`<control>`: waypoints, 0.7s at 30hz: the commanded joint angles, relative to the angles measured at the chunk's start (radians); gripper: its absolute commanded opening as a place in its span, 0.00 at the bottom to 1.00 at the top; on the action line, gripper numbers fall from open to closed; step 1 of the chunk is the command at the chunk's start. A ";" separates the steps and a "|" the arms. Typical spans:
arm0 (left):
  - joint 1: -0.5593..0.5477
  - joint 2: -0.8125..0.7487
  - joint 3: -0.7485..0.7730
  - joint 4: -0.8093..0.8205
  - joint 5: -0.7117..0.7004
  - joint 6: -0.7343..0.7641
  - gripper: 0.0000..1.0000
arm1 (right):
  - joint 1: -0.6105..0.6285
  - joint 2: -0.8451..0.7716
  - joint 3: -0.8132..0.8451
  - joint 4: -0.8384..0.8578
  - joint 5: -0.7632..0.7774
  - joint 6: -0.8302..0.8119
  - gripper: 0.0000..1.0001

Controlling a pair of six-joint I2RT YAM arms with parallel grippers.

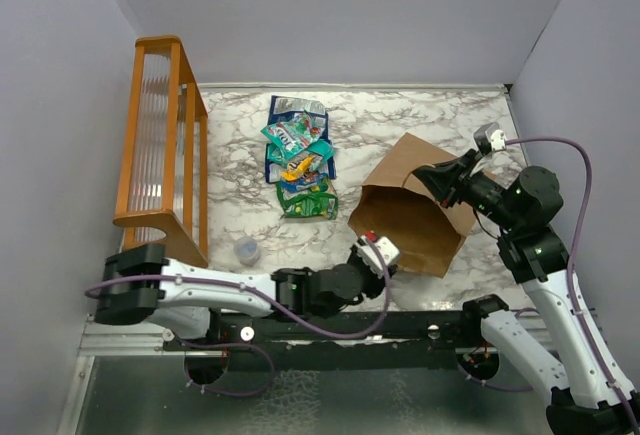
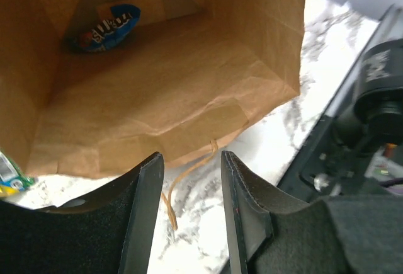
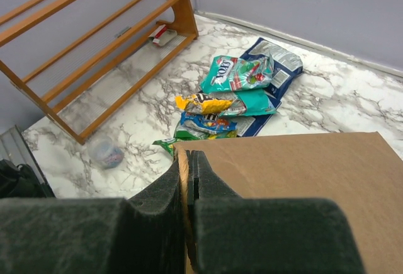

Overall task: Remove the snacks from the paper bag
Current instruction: Take out the snack from the paper bag.

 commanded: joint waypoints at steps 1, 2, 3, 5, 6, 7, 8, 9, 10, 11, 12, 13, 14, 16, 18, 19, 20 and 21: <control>-0.024 0.186 0.098 0.157 -0.176 0.244 0.44 | 0.001 -0.005 0.037 0.017 -0.022 0.008 0.02; -0.024 0.226 0.112 0.189 -0.189 0.286 0.44 | 0.001 -0.005 0.038 0.015 -0.023 0.006 0.01; -0.025 0.261 0.127 0.217 -0.201 0.334 0.44 | 0.002 -0.006 0.042 0.010 -0.023 0.003 0.02; -0.020 0.324 0.144 0.286 -0.217 0.424 0.44 | 0.002 -0.009 0.046 0.002 -0.020 -0.001 0.02; -0.014 0.357 0.145 0.331 -0.225 0.484 0.42 | 0.002 -0.012 0.044 0.000 -0.019 -0.002 0.02; -0.006 0.383 0.154 0.354 -0.225 0.519 0.40 | 0.002 -0.014 0.044 -0.001 -0.017 -0.002 0.02; 0.003 0.409 0.176 0.357 -0.227 0.543 0.38 | 0.002 -0.017 0.042 -0.001 -0.016 0.000 0.02; 0.013 0.440 0.193 0.357 -0.230 0.564 0.36 | 0.001 -0.019 0.041 -0.003 -0.016 -0.001 0.02; 0.025 0.464 0.207 0.356 -0.232 0.579 0.34 | 0.001 -0.020 0.041 -0.004 -0.018 -0.001 0.02; 0.038 0.484 0.221 0.353 -0.227 0.590 0.32 | 0.002 -0.021 0.041 -0.005 -0.020 0.000 0.01; 0.051 0.507 0.237 0.339 -0.218 0.602 0.31 | 0.002 -0.022 0.041 -0.007 -0.022 -0.002 0.02; 0.062 0.525 0.249 0.331 -0.213 0.620 0.30 | 0.002 -0.023 0.041 -0.009 -0.022 -0.003 0.01; 0.074 0.545 0.259 0.331 -0.211 0.642 0.30 | 0.002 -0.024 0.040 -0.008 -0.020 -0.003 0.02; 0.100 0.584 0.279 0.326 -0.212 0.679 0.29 | 0.002 -0.025 0.038 -0.005 -0.021 0.001 0.01; 0.137 0.614 0.304 0.297 -0.208 0.685 0.27 | 0.001 -0.023 0.039 -0.002 -0.029 0.003 0.02; 0.156 0.623 0.313 0.278 -0.189 0.679 0.27 | 0.001 -0.022 0.040 -0.002 -0.033 0.003 0.02; 0.174 0.629 0.322 0.265 -0.161 0.677 0.28 | 0.002 -0.020 0.041 -0.001 -0.035 0.005 0.02; 0.190 0.636 0.334 0.240 -0.124 0.679 0.28 | 0.002 -0.018 0.043 -0.002 -0.037 0.004 0.02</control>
